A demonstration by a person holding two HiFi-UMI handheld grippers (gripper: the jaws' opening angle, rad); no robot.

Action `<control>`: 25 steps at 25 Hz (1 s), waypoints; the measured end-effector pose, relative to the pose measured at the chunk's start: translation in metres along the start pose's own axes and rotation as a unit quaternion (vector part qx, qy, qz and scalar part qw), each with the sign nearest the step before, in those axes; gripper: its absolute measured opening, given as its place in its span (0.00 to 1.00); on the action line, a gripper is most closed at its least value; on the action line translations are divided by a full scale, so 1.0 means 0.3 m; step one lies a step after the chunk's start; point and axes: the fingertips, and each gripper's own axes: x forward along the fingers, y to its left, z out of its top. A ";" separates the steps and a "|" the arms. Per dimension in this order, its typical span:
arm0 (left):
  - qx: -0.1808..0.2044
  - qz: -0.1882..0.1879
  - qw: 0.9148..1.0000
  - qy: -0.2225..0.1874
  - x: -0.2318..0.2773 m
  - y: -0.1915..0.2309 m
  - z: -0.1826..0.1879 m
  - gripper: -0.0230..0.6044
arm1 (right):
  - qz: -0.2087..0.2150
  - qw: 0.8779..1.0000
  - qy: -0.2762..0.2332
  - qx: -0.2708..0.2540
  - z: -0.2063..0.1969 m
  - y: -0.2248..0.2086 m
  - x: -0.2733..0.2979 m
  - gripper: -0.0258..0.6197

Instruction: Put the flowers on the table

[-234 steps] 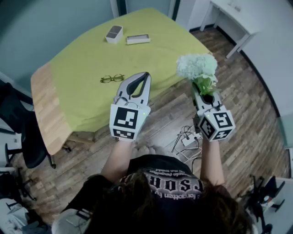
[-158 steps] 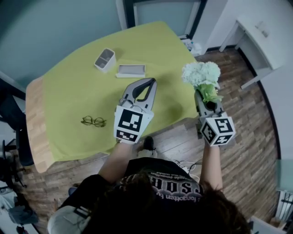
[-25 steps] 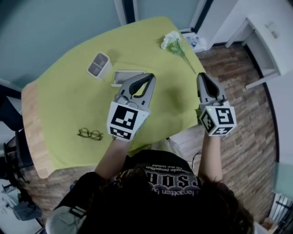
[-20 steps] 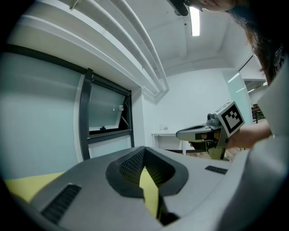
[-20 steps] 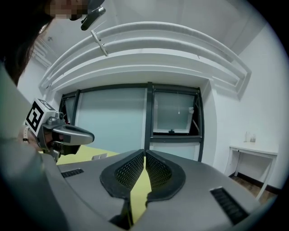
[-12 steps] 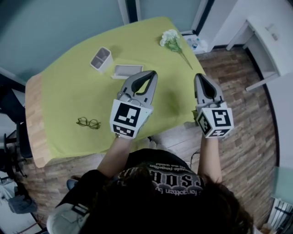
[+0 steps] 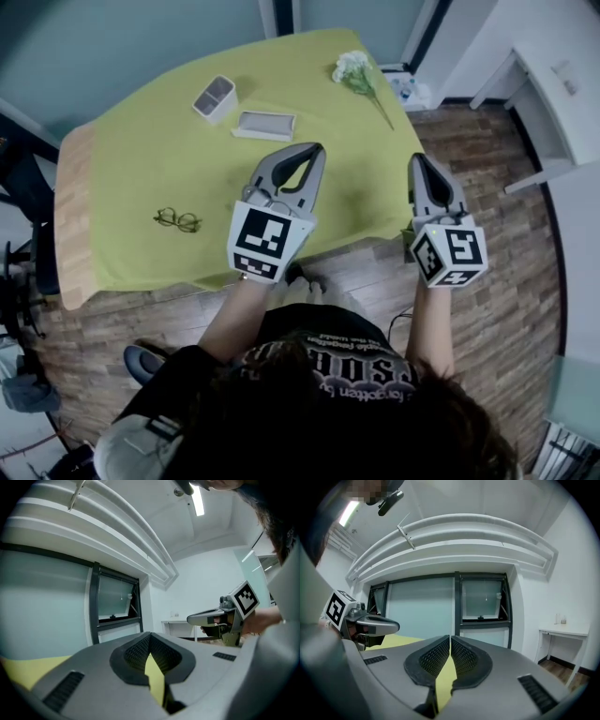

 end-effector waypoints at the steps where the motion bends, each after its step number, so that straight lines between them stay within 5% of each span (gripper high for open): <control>1: 0.001 0.001 1.000 0.000 -0.012 -0.010 0.000 0.04 | 0.000 1.000 0.000 0.000 -0.001 0.002 -0.013 0.10; 25: 0.013 0.015 1.000 0.005 -0.064 -0.096 0.018 0.04 | 0.013 1.000 -0.011 -0.017 0.002 0.032 -0.115 0.09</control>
